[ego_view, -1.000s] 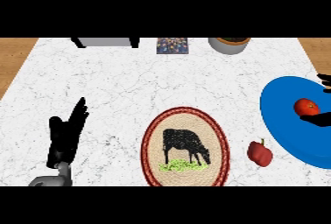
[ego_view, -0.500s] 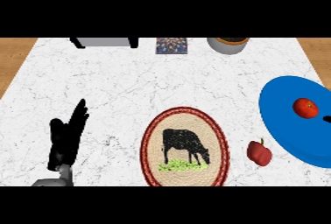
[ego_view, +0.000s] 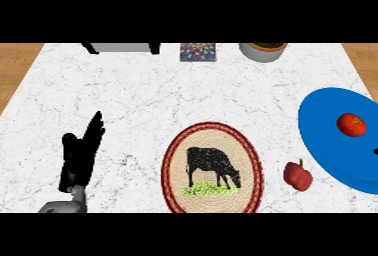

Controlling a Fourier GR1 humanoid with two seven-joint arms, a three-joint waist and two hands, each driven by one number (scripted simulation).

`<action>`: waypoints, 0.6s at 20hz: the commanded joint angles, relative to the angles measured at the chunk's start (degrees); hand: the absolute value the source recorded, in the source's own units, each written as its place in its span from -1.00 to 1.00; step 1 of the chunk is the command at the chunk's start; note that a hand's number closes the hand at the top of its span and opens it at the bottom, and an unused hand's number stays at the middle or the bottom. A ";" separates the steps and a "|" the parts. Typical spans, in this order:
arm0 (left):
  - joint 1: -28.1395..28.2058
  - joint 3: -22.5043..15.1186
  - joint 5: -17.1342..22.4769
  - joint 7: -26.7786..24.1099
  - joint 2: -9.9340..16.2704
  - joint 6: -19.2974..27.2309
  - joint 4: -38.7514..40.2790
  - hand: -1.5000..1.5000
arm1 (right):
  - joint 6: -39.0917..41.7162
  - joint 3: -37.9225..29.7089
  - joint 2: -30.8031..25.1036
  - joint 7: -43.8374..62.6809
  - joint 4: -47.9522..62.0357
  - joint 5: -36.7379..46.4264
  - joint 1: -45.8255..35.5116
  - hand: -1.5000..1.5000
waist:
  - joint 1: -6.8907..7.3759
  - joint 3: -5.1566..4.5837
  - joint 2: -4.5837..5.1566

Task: Pick the tomato from the placemat and place it in the plate

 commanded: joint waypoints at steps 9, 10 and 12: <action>-0.50 -0.13 -1.51 -1.09 -1.49 0.19 1.18 0.00 | -8.57 5.30 0.97 -1.77 3.42 -0.46 0.46 -1.00 | -0.05 -0.01 -0.03; -2.01 1.07 -0.41 3.01 0.62 -1.32 -1.69 0.00 | -8.37 4.46 -1.64 -0.59 4.48 -0.63 -0.65 -1.00 | 0.05 0.00 -0.01; -1.29 3.14 0.45 -2.21 1.01 -1.91 3.30 0.00 | -9.32 5.53 -0.78 -2.28 6.37 -0.39 0.19 -1.00 | 0.05 0.00 0.02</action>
